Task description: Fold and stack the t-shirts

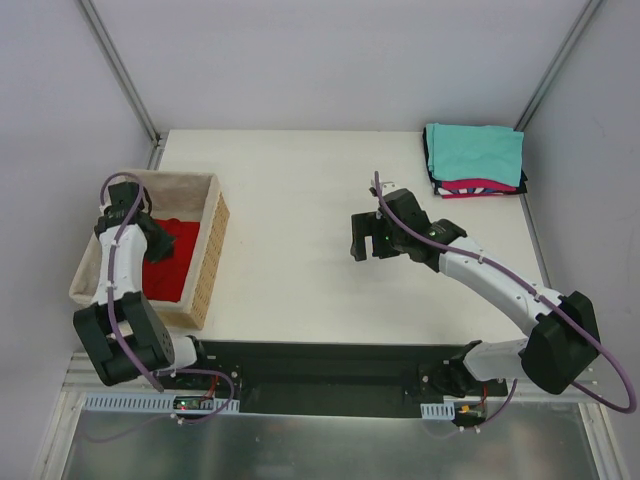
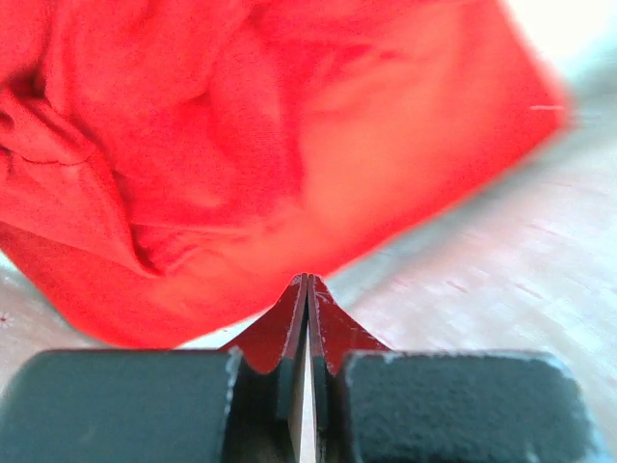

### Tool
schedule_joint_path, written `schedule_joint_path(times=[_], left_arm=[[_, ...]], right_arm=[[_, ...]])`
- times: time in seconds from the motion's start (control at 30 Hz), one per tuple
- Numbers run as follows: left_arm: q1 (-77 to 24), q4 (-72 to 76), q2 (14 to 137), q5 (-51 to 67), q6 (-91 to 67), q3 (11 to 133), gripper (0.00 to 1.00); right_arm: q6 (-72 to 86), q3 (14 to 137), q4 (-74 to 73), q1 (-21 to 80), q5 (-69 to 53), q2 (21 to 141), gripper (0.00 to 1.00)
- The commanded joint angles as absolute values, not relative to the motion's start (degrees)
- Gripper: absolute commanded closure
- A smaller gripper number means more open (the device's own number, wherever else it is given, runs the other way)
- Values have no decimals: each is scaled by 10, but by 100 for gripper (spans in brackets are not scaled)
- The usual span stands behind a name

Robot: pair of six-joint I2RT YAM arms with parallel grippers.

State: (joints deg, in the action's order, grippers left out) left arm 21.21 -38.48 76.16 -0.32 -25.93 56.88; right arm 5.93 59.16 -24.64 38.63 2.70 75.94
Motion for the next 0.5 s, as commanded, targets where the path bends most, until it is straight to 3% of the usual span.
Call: schedule_joint_path(times=[0.0, 0.33, 0.47], left_arm=[[214, -392, 688, 53, -259, 609, 100], [212, -384, 631, 180, -273, 704, 100], [207, -379, 623, 177, -272, 714, 100]], right_arm=[[60, 595, -243, 388, 33, 739, 3], [63, 592, -248, 392, 33, 735, 3], [66, 589, -246, 395, 34, 734, 3]])
